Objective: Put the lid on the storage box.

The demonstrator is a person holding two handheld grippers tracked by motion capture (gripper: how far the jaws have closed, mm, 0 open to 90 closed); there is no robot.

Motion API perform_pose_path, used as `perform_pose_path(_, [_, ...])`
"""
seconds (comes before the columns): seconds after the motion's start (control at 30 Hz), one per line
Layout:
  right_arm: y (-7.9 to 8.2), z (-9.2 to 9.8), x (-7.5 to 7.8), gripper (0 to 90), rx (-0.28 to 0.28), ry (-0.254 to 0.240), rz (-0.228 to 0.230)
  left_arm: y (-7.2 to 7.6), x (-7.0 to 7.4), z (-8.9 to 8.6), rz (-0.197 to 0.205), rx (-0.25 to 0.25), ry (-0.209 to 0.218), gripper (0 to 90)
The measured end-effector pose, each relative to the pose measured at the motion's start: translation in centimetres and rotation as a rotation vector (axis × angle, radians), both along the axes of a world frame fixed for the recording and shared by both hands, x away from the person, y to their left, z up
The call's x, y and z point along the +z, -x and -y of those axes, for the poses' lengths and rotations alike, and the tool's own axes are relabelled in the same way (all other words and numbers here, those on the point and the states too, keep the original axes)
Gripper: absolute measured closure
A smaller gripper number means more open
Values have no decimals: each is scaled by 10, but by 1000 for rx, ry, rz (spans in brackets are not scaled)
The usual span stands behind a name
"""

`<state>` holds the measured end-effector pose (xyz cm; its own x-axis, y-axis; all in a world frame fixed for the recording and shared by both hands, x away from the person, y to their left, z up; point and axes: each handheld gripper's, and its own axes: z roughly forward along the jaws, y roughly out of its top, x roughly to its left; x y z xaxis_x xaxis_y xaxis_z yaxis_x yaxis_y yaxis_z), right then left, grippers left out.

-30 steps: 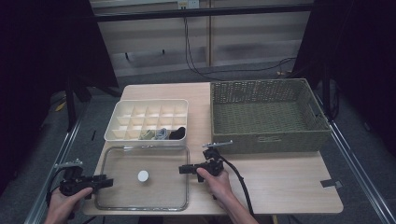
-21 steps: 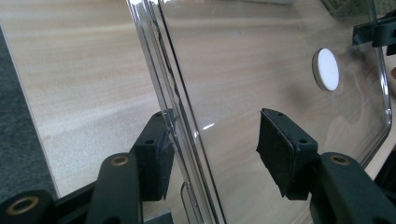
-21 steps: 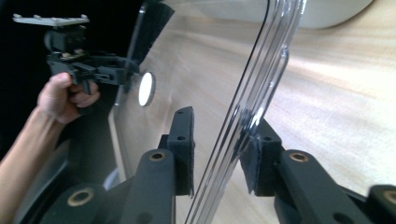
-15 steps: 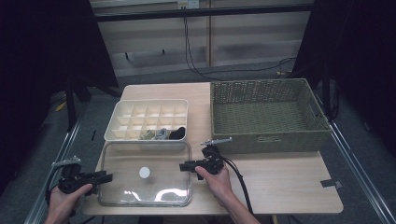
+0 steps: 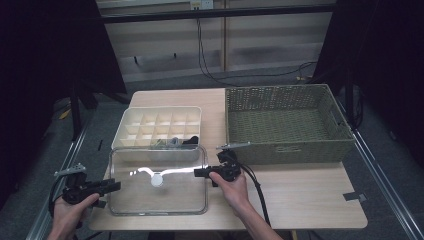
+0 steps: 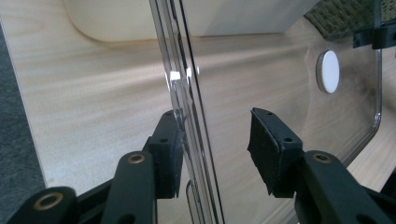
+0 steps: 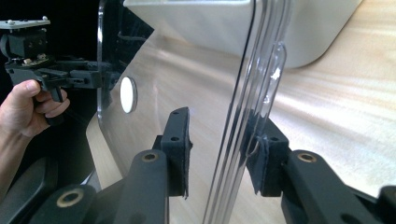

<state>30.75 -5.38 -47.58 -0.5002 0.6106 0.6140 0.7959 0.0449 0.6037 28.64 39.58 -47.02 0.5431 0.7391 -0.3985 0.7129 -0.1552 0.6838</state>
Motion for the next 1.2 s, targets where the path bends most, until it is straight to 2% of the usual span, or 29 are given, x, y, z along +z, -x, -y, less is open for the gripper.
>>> perform_pose_path(0.07, [-1,1,6,651,-4,-1,11,-1,4,-1,10,7,17,584])
perform_pose_path(0.27, [-3,1,16,665,-6,1,40,-3,9,-2,26,14,17,607])
perform_pose_path(0.33, [-4,2,16,665,-13,-13,26,-4,10,-2,32,15,32,623])
perform_pose_path(0.5, [-6,3,18,663,-22,-13,33,-8,16,-1,50,18,15,627])
perform_pose_path(0.73, [-12,2,29,648,-28,0,53,-13,30,0,94,36,24,637])
perform_pose_path(1.2, [-22,-1,39,644,-40,-5,78,-23,39,-2,120,56,27,638])
